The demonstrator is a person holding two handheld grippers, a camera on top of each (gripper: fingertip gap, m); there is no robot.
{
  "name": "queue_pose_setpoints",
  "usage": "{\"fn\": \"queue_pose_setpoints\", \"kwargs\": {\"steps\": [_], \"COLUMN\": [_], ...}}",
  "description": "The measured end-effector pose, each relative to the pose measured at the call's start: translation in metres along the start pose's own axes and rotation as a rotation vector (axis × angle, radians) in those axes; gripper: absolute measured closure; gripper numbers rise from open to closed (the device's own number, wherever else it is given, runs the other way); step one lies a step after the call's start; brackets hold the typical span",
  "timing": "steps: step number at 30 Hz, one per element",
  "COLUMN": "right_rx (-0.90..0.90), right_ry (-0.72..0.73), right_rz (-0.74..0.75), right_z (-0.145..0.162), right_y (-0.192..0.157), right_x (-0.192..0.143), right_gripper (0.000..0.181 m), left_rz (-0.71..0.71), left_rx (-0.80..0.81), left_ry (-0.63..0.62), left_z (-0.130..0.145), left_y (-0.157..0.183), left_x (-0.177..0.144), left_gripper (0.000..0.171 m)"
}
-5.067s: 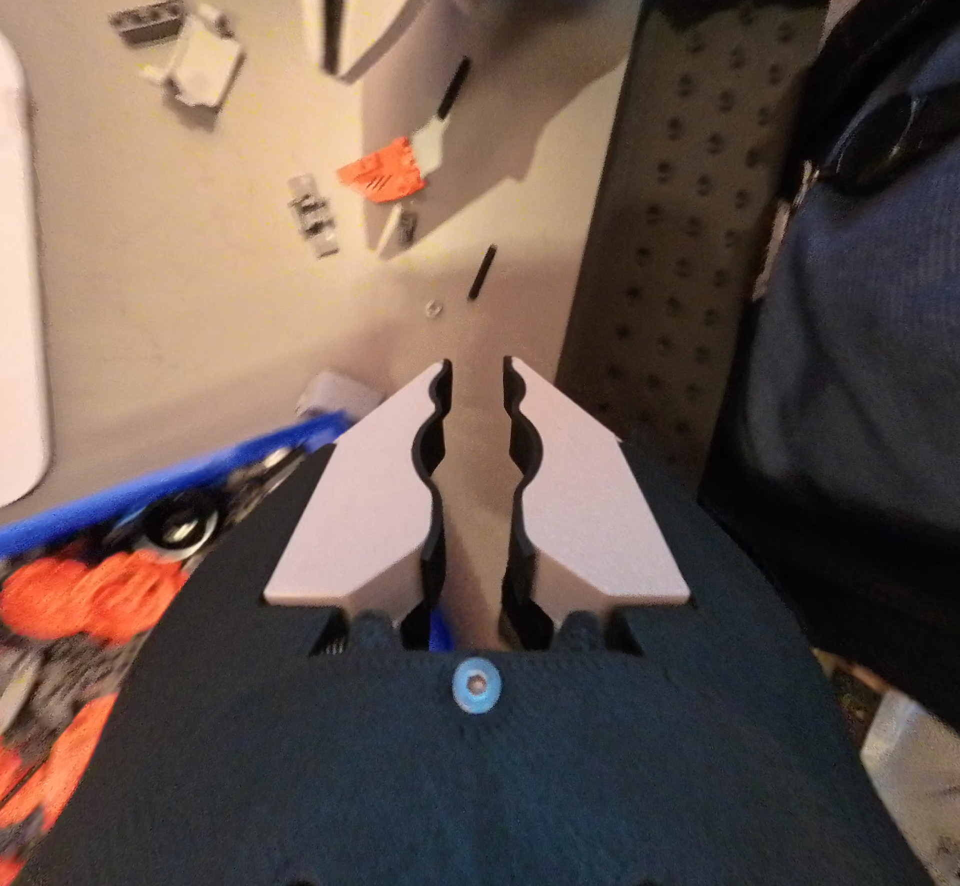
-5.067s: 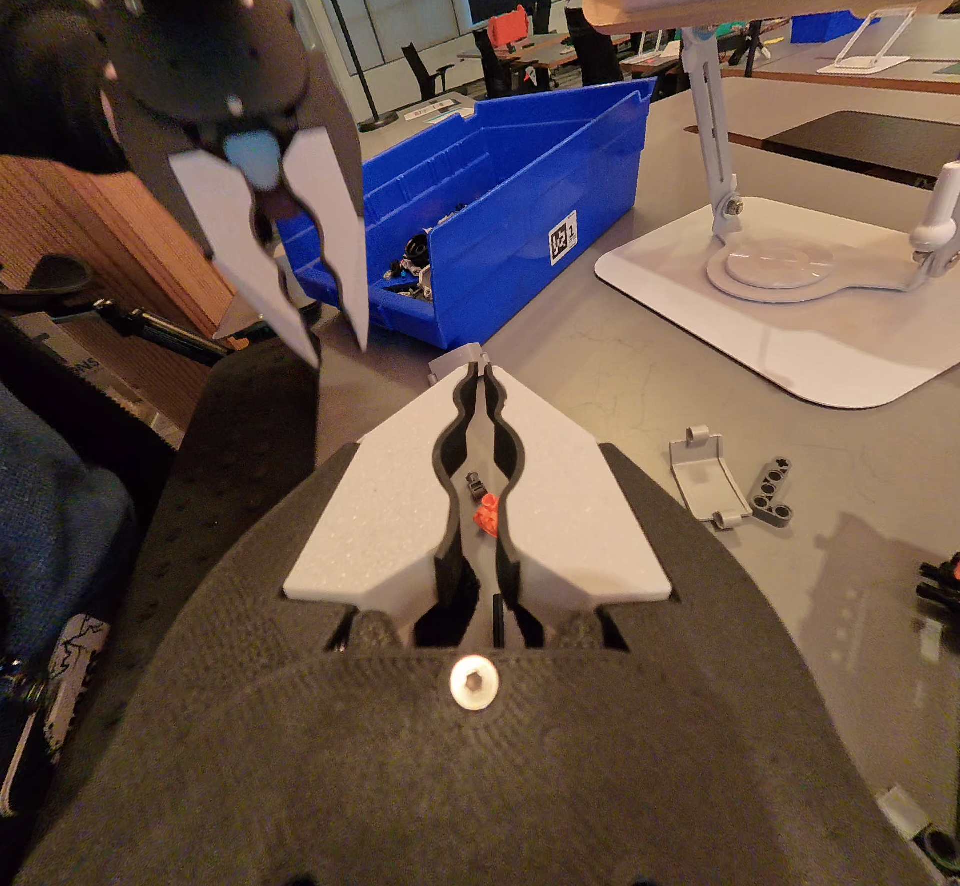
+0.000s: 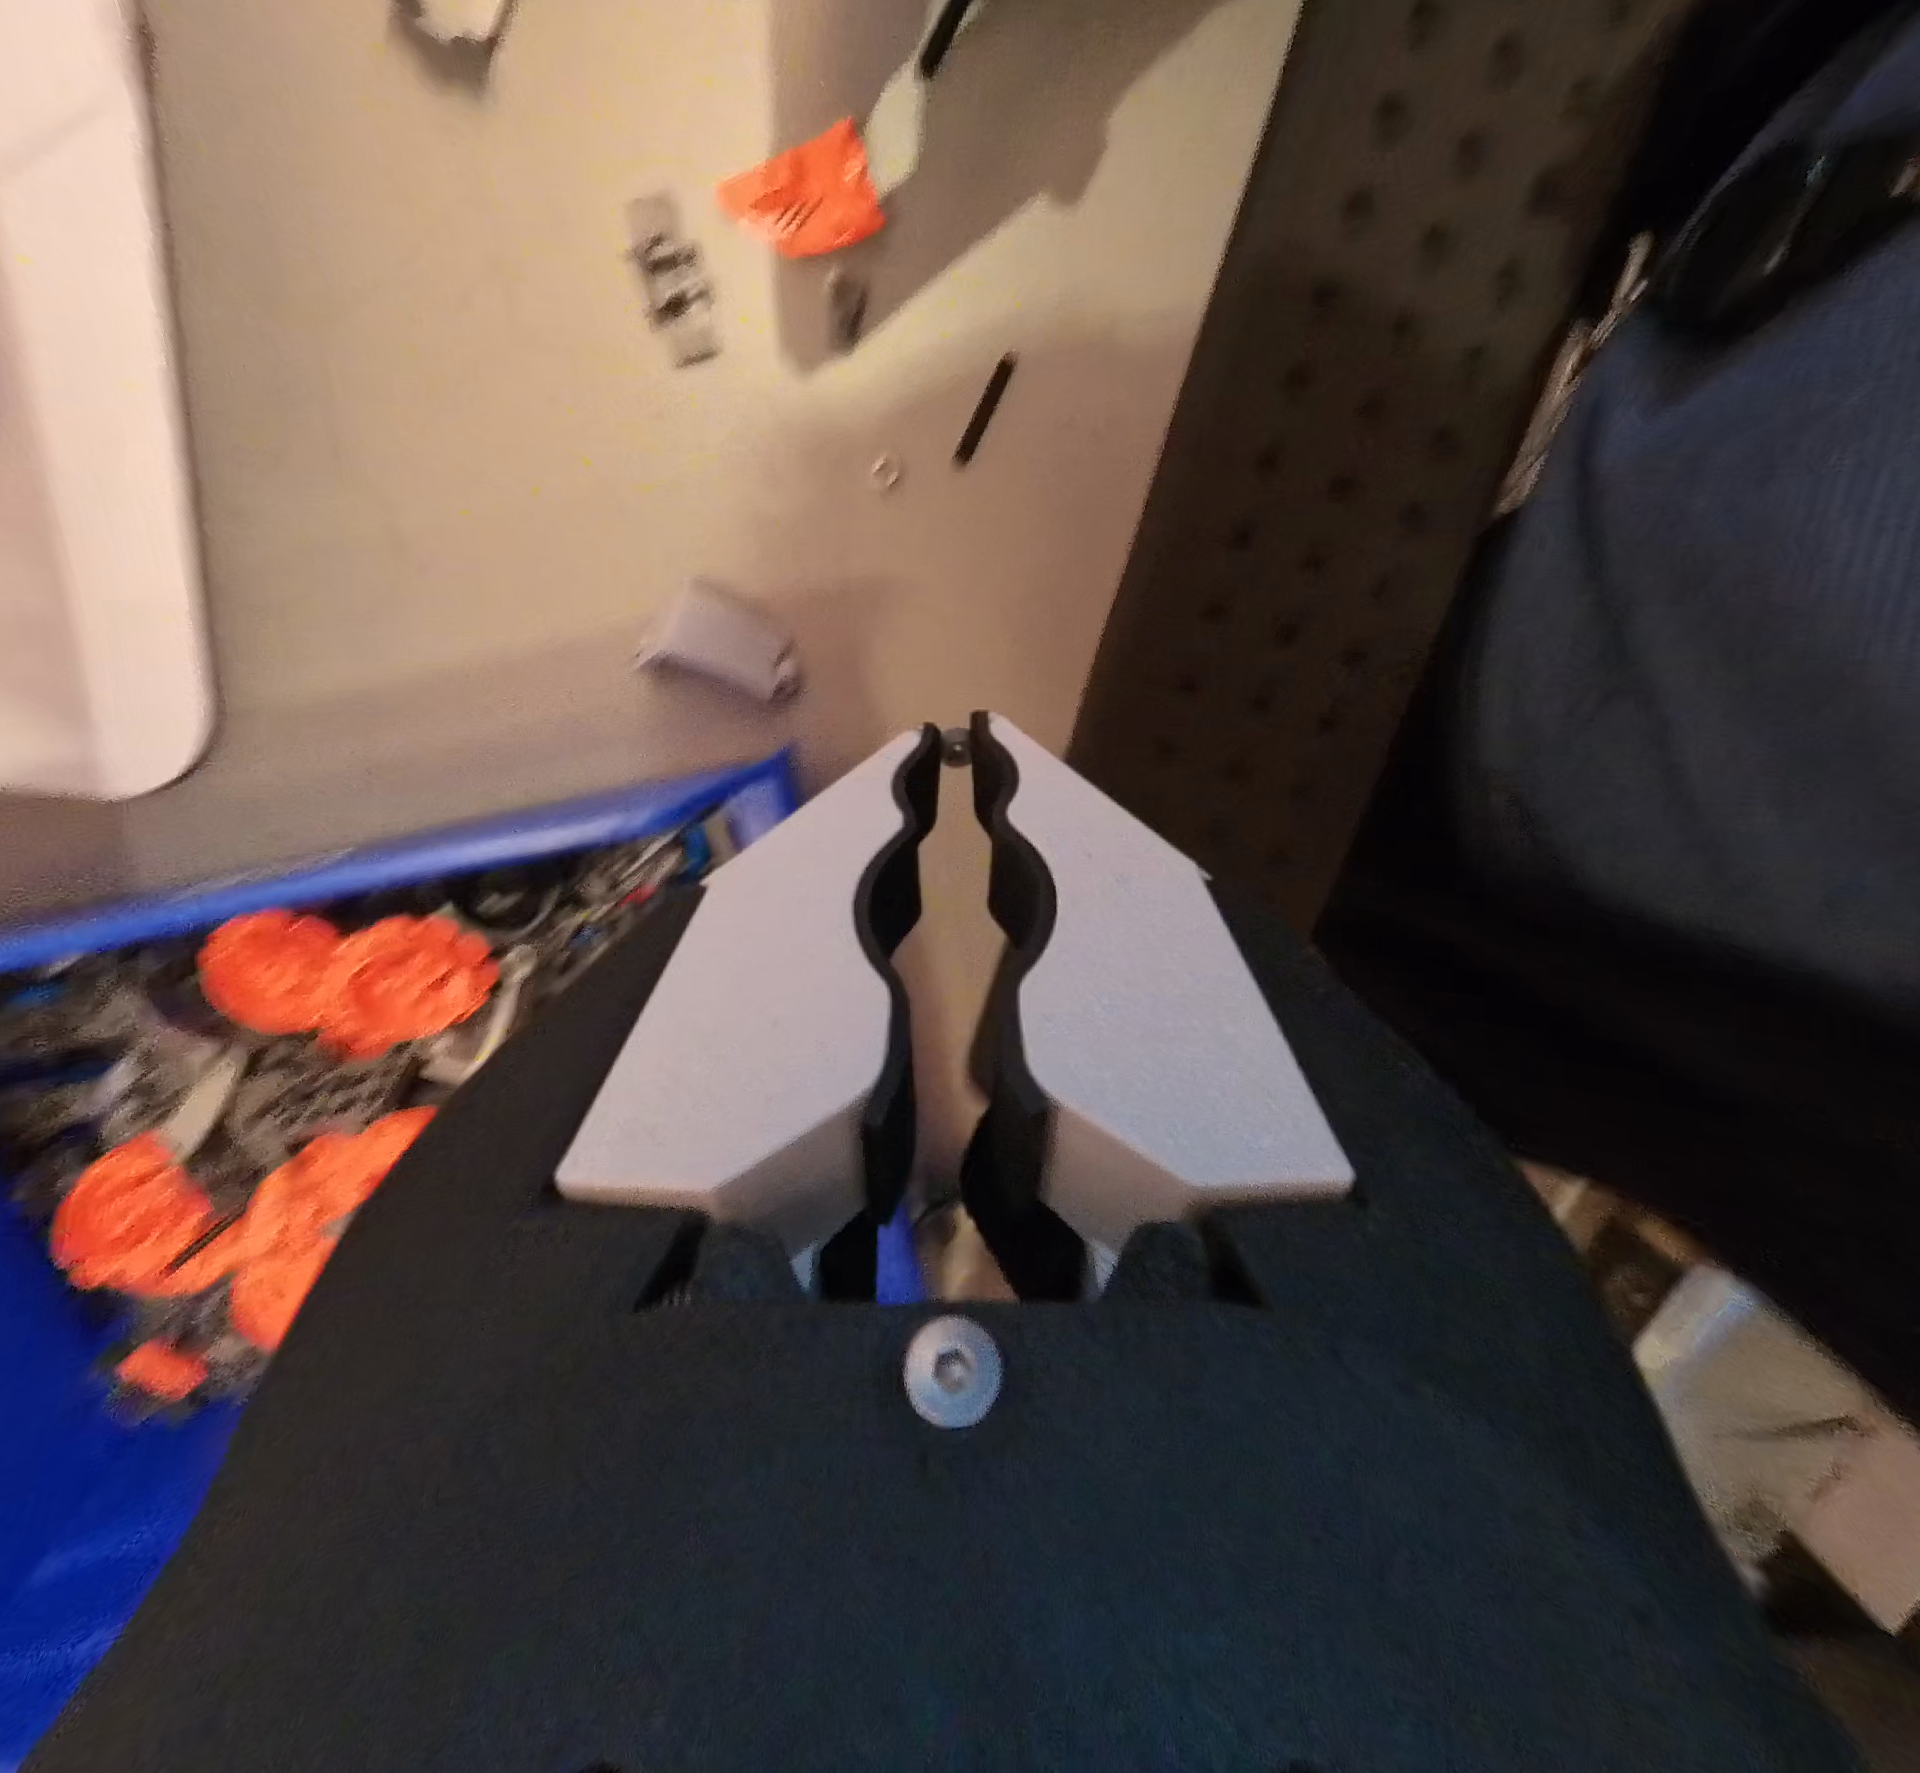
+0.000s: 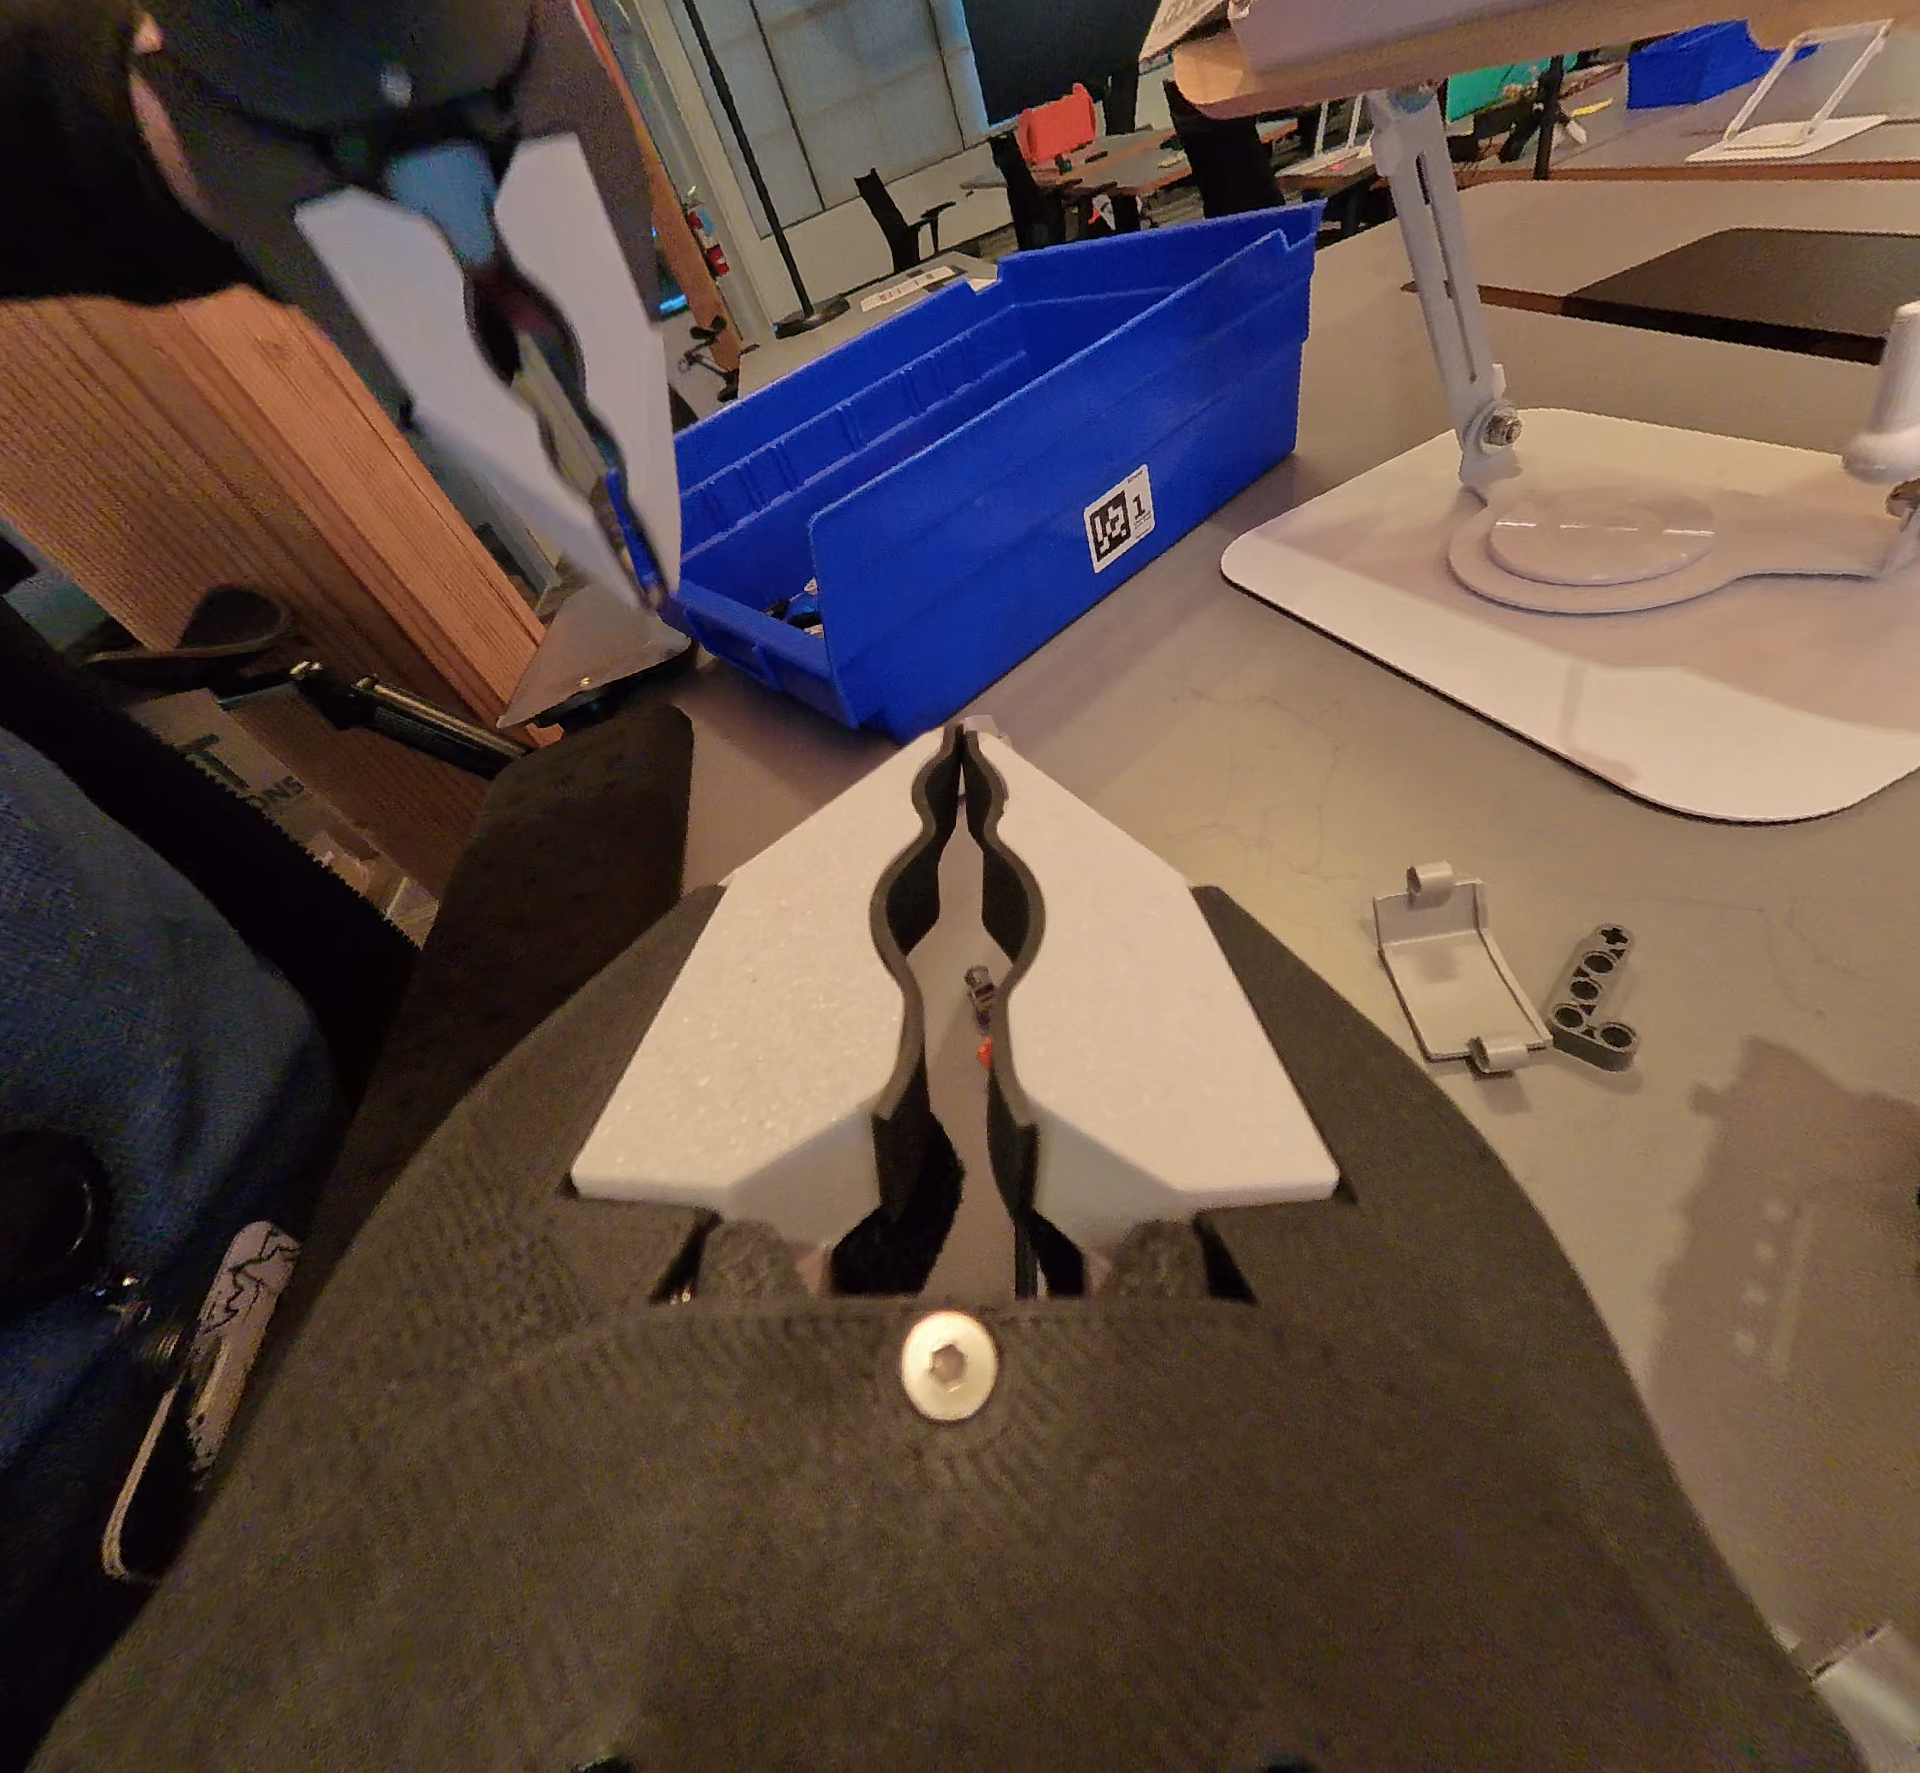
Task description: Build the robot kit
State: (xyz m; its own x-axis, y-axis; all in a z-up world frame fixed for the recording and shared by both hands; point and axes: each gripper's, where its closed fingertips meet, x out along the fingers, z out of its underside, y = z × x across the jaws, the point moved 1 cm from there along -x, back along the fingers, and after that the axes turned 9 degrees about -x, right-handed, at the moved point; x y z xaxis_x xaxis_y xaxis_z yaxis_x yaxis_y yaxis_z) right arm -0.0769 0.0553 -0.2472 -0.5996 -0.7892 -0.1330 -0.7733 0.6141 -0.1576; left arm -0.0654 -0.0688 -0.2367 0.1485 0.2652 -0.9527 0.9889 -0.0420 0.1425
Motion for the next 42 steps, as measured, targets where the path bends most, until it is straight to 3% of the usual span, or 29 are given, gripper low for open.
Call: {"fn": "queue_pose_setpoints", "kwargs": {"steps": [7,16,20,24,28,31,34,39,42], "right_rx": [0.017,0.041,0.040,0.039,0.037,0.041,0.039,0.041,0.043], "right_ry": [0.009,-0.012,-0.018,-0.020,-0.021,-0.020,-0.026,-0.032,-0.032], "right_rz": [0.011,0.014,0.026,0.030,0.032,0.032,0.032,0.020,0.019], "right_z": [0.000,0.008,0.009,0.010,0.010,0.010,0.011,0.011,0.012], "right_y": [0.003,0.008,0.010,0.011,0.012,0.012,0.012,0.011,0.011], "right_x": [-0.002,0.002,0.002,0.002,0.002,0.002,0.003,0.004,0.004], "right_gripper": [0.181,0.181,0.181,0.181,0.181,0.181,0.181,0.181,0.181], "left_rz": [-0.029,-0.052,-0.063,-0.070,-0.173,-0.218,-0.168,-0.057,-0.085], "left_rx": [-0.079,-0.128,-0.125,-0.119,-0.142,-0.186,-0.226,-0.179,-0.189], "left_ry": [-0.023,-0.001,0.051,0.121,0.080,0.004,-0.048,-0.167,-0.212], "left_z": [-0.017,-0.012,-0.014,-0.008,0.031,0.073,0.097,0.123,0.136], "left_y": [0.021,0.019,0.023,0.016,-0.030,-0.072,-0.095,-0.101,-0.115], "left_x": [0.078,0.113,0.099,0.049,-0.004,-0.028,-0.026,0.012,0.020], "left_gripper": [0.168,0.157,0.153,0.154,0.154,0.150,0.143,0.143,0.143]}}
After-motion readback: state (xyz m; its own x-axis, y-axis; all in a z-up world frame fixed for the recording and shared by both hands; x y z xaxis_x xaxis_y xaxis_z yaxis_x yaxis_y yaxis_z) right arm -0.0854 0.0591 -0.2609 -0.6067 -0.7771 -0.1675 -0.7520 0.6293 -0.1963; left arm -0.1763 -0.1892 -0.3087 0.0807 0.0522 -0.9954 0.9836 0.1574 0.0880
